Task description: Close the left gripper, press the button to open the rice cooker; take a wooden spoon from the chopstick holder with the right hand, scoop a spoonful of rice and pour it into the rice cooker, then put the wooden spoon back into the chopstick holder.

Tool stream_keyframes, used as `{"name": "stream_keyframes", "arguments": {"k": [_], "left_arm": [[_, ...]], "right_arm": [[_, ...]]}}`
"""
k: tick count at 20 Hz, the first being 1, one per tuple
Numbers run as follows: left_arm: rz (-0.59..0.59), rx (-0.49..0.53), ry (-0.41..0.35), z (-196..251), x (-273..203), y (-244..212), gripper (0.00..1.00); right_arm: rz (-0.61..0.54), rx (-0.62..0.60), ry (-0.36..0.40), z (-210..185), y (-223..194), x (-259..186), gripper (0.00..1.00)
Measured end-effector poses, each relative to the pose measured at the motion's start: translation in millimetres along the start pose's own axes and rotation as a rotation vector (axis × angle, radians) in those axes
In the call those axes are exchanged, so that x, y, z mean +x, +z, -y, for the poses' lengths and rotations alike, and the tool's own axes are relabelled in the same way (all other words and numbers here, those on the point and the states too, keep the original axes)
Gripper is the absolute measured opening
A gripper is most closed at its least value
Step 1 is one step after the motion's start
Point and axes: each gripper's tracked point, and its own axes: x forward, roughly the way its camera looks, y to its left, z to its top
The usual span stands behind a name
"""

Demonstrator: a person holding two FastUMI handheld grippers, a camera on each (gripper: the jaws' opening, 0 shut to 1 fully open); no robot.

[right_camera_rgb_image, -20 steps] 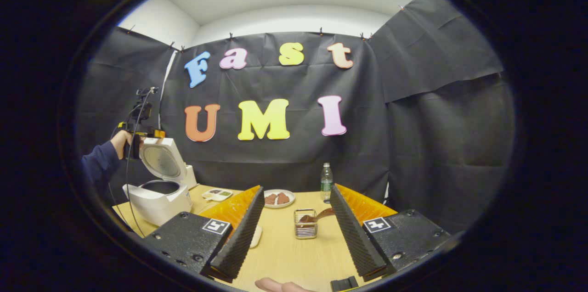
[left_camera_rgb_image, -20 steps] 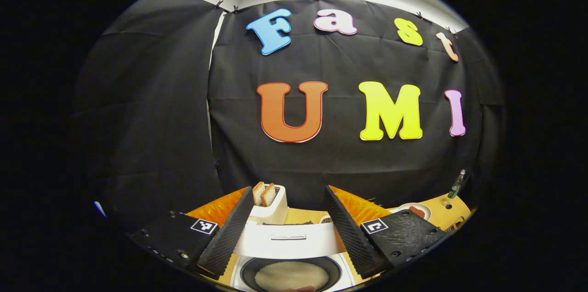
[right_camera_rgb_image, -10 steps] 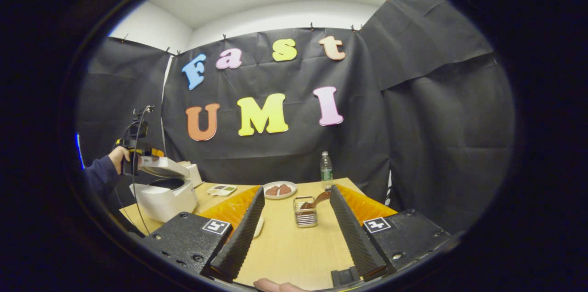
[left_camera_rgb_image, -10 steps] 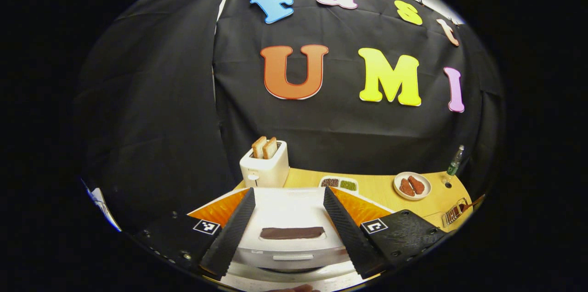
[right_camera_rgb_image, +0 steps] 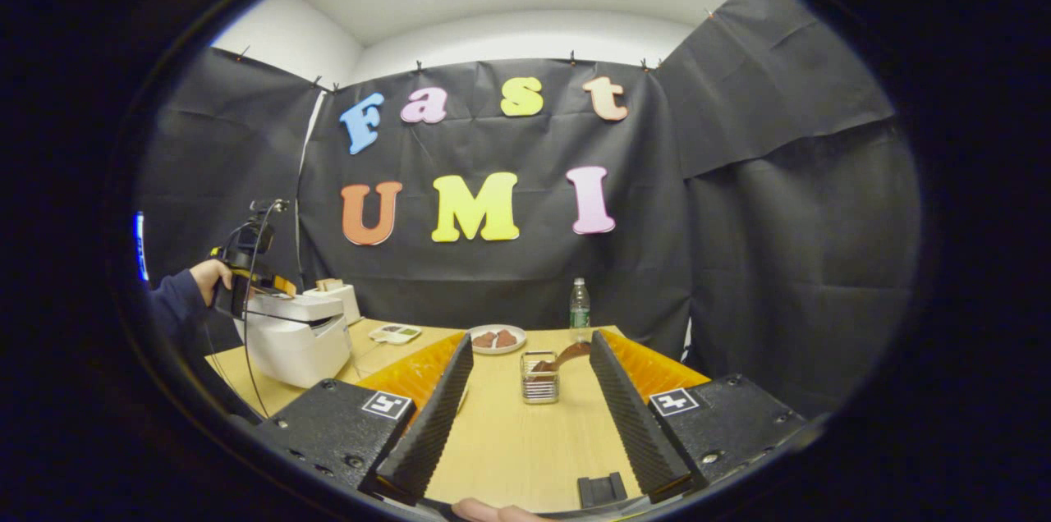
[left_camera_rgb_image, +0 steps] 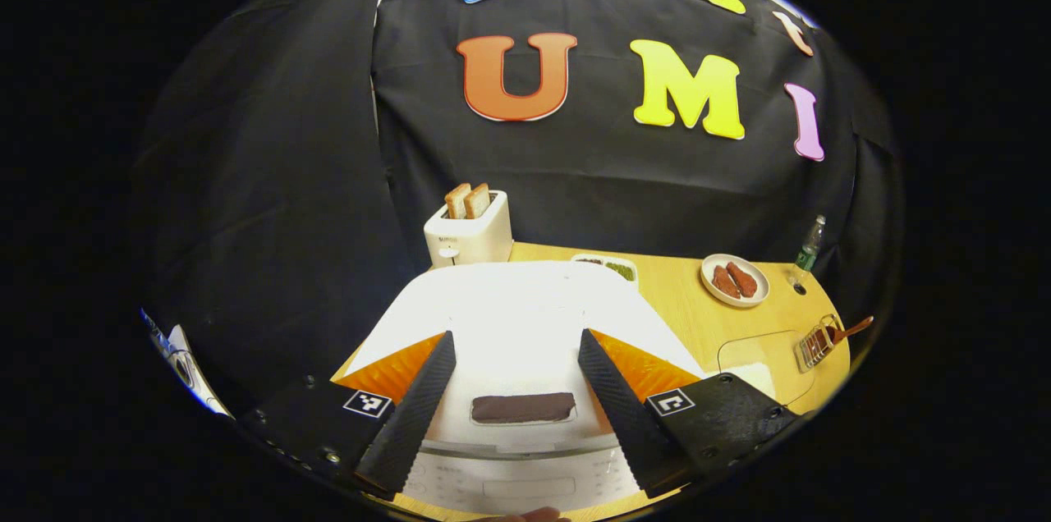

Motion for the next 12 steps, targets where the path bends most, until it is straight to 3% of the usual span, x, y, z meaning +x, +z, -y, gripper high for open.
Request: {"name": "stream_keyframes", "arguments": {"k": [7, 12], "left_arm": [[-0.012, 0.012, -0.038, -2, -8, -20, 0.98], [0.013, 0.019, -0.041, -1, -7, -23, 0.98]], "right_arm": [[-0.013, 0.0, 0.027, -21, -1, -5, 0.9], [-0.024, 0.023, -0.001, -17, -4, -2, 0.9]]}}
